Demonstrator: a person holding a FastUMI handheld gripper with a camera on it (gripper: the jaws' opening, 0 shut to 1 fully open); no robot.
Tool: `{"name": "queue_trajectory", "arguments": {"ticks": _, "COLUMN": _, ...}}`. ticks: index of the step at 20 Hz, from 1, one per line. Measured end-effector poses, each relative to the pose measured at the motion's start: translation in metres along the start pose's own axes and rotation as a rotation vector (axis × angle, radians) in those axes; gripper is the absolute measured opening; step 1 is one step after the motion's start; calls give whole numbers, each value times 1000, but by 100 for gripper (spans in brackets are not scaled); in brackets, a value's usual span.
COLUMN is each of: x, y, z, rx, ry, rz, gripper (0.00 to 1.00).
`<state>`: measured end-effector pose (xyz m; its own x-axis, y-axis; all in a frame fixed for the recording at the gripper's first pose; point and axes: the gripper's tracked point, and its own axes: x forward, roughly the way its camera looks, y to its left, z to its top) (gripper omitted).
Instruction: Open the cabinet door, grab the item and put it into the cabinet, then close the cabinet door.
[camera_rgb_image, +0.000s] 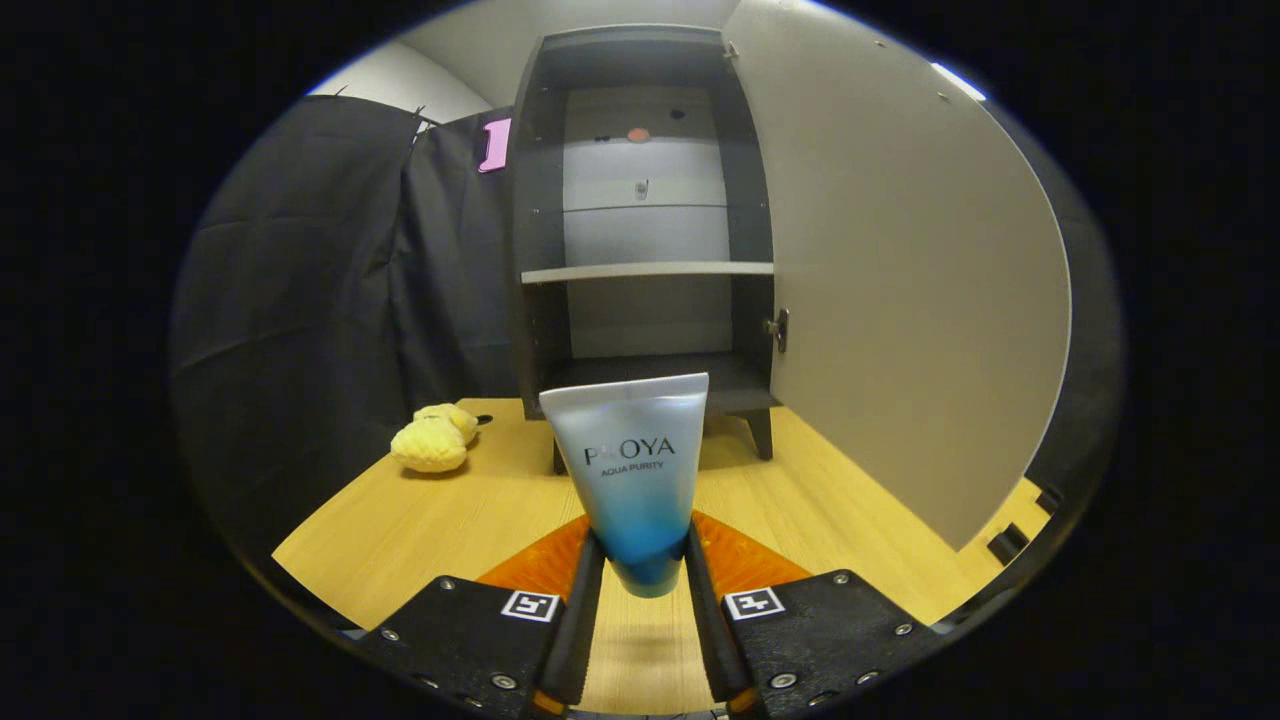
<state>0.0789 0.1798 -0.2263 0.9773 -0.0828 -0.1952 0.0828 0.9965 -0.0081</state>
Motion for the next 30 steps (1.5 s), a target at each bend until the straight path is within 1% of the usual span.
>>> {"name": "queue_trajectory", "arguments": {"ticks": 3, "x": 8, "y": -1, "z": 40, "rx": 11, "ry": -5, "rz": -15, "gripper": 46}}
{"name": "queue_trajectory", "arguments": {"ticks": 7, "x": 22, "y": -4, "z": 103, "rx": -17, "ry": -65, "rz": -23, "gripper": 46}}
{"name": "queue_trajectory", "arguments": {"ticks": 13, "x": 67, "y": 9, "z": 201, "rx": -87, "ry": -189, "rz": 67, "gripper": 46}}
{"name": "queue_trajectory", "arguments": {"ticks": 16, "x": 103, "y": 13, "z": 237, "rx": -68, "ry": -198, "rz": 99, "gripper": 46}}
{"name": "queue_trajectory", "arguments": {"ticks": 21, "x": 179, "y": 13, "z": 266, "rx": -83, "ry": -184, "rz": 119, "gripper": 46}}
{"name": "queue_trajectory", "arguments": {"ticks": 23, "x": 209, "y": 11, "z": 273, "rx": -91, "ry": -190, "rz": 115, "gripper": 46}}
{"name": "queue_trajectory", "arguments": {"ticks": 28, "x": 268, "y": 6, "z": 261, "rx": -80, "ry": -150, "rz": 110, "gripper": 46}}
{"name": "queue_trajectory", "arguments": {"ticks": 30, "x": 280, "y": 8, "z": 252, "rx": -68, "ry": -128, "rz": 122, "gripper": 46}}
